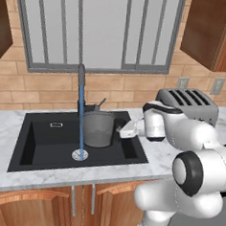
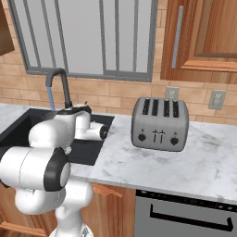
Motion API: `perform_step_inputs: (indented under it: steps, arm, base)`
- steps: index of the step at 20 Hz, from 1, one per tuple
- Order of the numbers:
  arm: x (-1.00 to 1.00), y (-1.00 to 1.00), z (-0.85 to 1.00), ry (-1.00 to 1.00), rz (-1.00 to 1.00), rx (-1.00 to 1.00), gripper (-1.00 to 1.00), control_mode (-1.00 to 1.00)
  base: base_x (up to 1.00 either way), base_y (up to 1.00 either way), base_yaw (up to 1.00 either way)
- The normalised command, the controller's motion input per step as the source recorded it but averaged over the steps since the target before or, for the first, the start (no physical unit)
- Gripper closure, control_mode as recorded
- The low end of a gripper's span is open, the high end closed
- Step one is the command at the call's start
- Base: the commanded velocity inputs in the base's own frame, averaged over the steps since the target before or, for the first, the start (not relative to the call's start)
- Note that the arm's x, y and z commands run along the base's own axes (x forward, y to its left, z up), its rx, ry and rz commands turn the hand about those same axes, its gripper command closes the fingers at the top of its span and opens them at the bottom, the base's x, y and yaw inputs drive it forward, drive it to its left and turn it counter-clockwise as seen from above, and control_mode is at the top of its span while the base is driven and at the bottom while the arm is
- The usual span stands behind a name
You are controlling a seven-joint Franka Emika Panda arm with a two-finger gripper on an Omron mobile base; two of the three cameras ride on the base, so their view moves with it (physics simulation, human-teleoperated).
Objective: Turn on the sink faucet and place the jug under the water for a few seconds to fill it up.
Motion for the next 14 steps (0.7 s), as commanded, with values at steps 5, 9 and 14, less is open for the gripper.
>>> perform_step_inputs:
  steps: [5,9,14]
  arm:
    - [0.32,0.23,-0.08,-0.03,0.00,0.00,1.00,-1.00]
    - [0.35,0.27,0.00,-0.01,0.00,0.00,1.00,-1.00]
    - [0.31,0.23,0.00,0.00,0.00,0.00,1.00,-1.00]
  base:
    - [0.00,0.00,0.00]
    - [0.00,0.00,0.00]
    - [0.00,0.00,0.00]
